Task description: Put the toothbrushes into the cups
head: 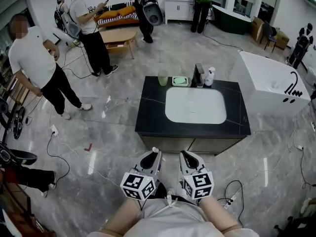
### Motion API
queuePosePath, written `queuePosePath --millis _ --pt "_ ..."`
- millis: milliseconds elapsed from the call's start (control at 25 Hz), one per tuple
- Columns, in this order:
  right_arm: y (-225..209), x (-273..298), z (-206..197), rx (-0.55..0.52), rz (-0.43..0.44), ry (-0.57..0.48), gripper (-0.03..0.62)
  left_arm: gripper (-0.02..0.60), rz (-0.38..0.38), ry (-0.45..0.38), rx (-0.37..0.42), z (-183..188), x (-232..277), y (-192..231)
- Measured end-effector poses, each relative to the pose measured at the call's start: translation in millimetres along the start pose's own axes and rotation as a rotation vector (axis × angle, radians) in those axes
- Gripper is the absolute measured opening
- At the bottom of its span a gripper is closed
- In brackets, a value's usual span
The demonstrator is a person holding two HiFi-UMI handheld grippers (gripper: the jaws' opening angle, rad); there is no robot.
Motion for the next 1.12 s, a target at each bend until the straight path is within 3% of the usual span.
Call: queuePosePath --millis 320,720,1120 --pt "-43 65 29 0.026 -0.005 -0.003 0.028 0.032 -0.02 0.003 0.008 30 80 43" --pt "-106 187 88 0.048 -0.075 0.019 0.028 0.034 -0.061 0.015 0.002 90 198 135" --pt "-138 290 124 0.09 -0.097 0.069 0.028 0.032 -0.103 -0.011 -0.022 140 290 216"
Point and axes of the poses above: the fingertips, and each gripper's own axes: x forward along the fingers, y to its left, z out of its top, the point moved 7 cm from there along -x, backward along the fingers, and after that the axes turned 5 degrees about y, right-handed, at the moved point
